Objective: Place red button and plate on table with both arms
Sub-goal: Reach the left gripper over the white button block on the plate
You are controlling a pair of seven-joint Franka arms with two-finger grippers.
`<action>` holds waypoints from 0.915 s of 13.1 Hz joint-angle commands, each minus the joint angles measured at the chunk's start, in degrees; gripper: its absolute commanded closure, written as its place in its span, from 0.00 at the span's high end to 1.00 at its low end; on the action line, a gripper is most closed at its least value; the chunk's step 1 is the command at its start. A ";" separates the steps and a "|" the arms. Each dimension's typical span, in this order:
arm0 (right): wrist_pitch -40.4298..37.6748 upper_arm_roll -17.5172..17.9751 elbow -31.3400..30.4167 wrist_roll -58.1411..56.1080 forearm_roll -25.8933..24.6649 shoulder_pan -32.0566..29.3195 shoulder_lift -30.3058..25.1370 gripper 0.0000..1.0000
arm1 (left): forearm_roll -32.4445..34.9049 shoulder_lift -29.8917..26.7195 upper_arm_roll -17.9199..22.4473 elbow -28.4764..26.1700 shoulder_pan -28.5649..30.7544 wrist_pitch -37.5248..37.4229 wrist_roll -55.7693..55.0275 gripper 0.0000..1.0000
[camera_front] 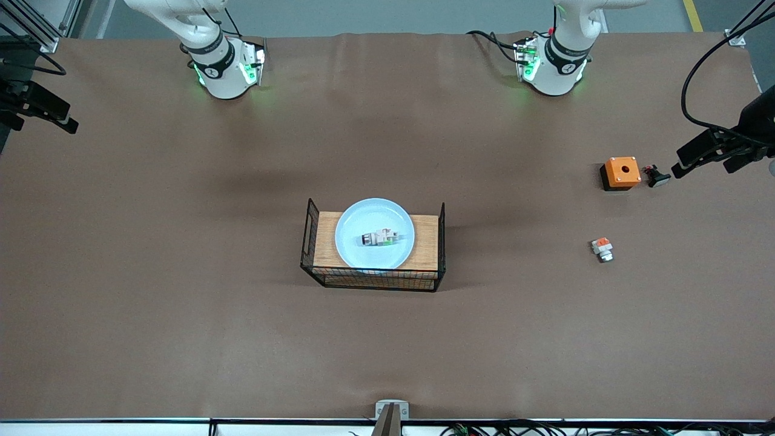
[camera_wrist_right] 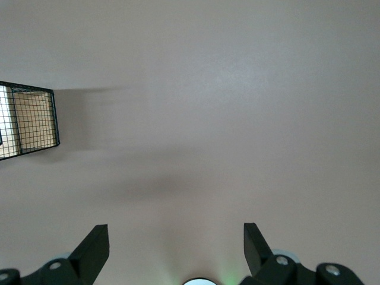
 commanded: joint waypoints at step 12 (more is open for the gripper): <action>0.80 -2.35 -2.33 -0.19 0.68 2.30 -1.87 1.00 | -4.43 -0.22 -7.83 2.88 0.23 -2.48 -10.10 1.00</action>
